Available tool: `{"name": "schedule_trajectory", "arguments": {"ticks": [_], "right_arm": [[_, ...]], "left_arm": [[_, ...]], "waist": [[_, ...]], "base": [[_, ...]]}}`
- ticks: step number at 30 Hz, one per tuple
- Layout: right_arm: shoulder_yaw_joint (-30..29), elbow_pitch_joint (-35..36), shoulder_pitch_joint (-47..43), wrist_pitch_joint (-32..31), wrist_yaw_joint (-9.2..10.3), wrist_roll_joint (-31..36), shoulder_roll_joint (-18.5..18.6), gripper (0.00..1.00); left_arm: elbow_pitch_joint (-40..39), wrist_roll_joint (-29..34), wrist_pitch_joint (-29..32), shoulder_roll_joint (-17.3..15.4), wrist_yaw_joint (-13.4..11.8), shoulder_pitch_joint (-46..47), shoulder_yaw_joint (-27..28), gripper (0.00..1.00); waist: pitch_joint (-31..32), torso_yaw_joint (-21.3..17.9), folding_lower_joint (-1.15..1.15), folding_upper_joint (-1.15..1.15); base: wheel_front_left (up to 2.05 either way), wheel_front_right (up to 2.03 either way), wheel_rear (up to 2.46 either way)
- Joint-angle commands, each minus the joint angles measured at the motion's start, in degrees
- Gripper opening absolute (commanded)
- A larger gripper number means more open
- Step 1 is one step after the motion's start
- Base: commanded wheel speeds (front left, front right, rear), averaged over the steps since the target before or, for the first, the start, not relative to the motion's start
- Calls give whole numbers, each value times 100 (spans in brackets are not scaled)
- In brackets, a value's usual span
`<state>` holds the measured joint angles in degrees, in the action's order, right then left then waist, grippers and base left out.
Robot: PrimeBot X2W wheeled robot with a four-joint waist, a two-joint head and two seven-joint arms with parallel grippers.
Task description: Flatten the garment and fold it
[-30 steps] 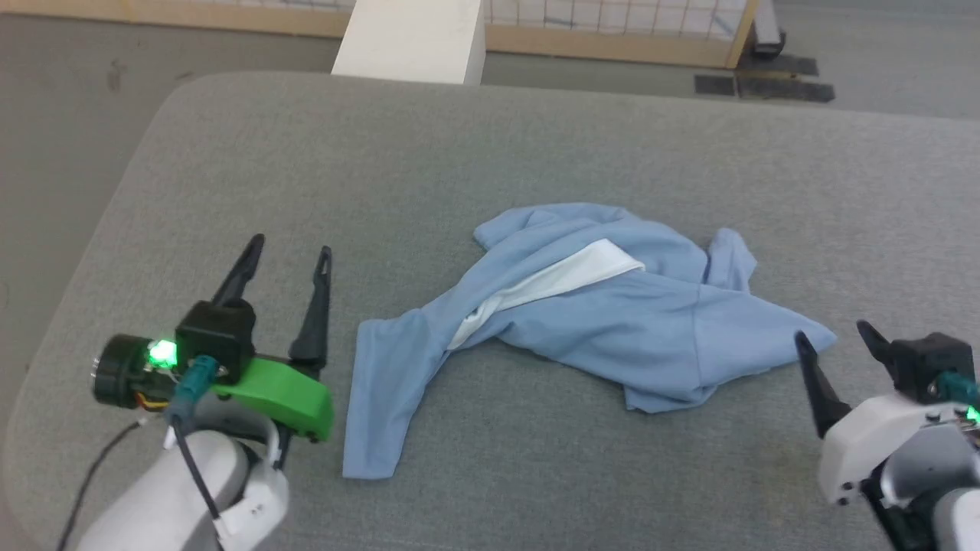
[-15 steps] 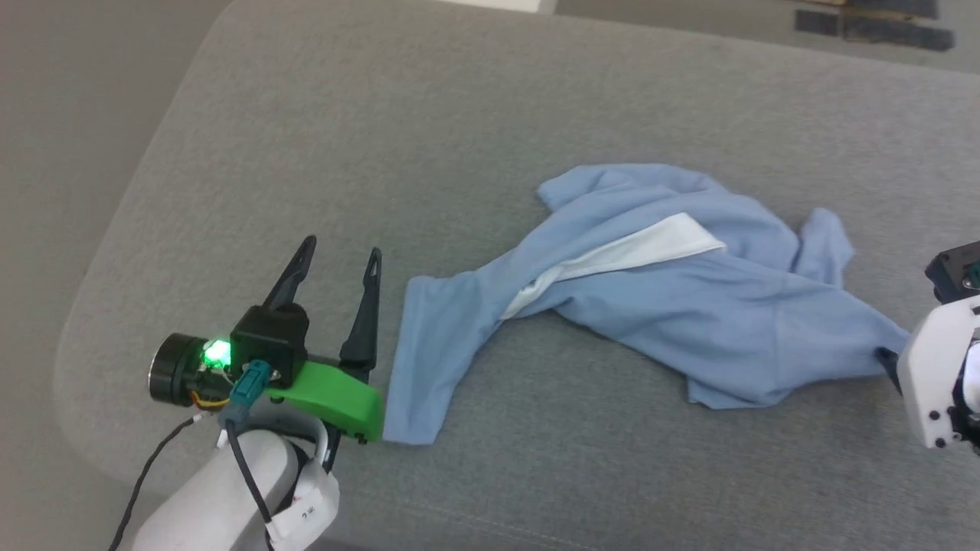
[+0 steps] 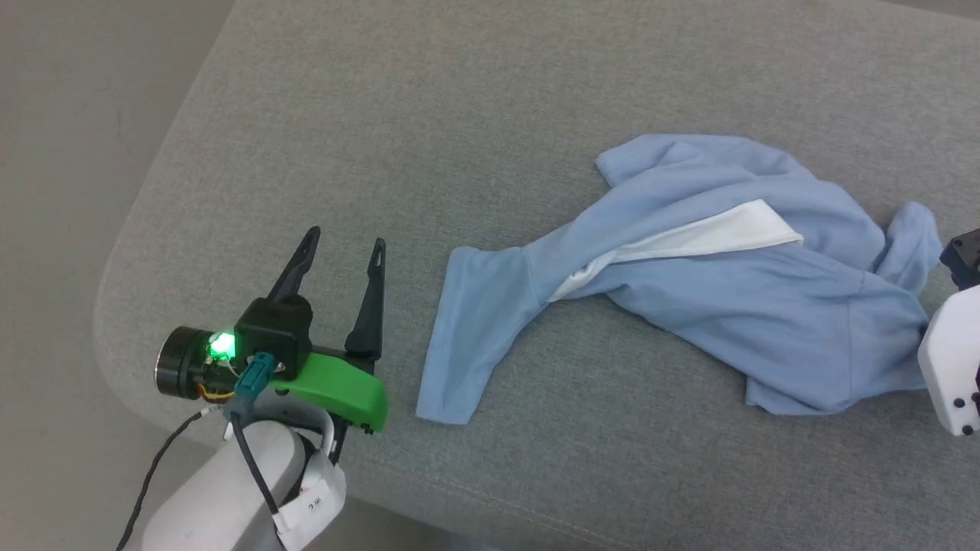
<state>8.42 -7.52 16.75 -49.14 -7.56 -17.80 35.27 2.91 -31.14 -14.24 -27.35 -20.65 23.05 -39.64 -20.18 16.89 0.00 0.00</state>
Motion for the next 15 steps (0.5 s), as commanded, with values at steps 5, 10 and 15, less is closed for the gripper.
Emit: {"name": "schedule_trajectory", "arguments": {"ticks": [5, 10, 15], "right_arm": [[240, -303, -72, 296, 8, -89, 0, 0], [242, -280, 489, 897, 8, -167, 332, 0], [322, -361, 1141, 1644, 8, -213, 745, 0]], "left_arm": [[154, 11, -37, 46, 68, 29, 21, 100], [238, -53, -11, 37, 97, -8, 10, 100], [277, -142, 40, 23, 87, -82, 21, 100]], "waist": [[234, -100, 0, 0], [573, -284, 0, 0], [901, -499, 0, 0]], "base": [[0, 0, 0], [0, 0, 0], [0, 0, 0]]}}
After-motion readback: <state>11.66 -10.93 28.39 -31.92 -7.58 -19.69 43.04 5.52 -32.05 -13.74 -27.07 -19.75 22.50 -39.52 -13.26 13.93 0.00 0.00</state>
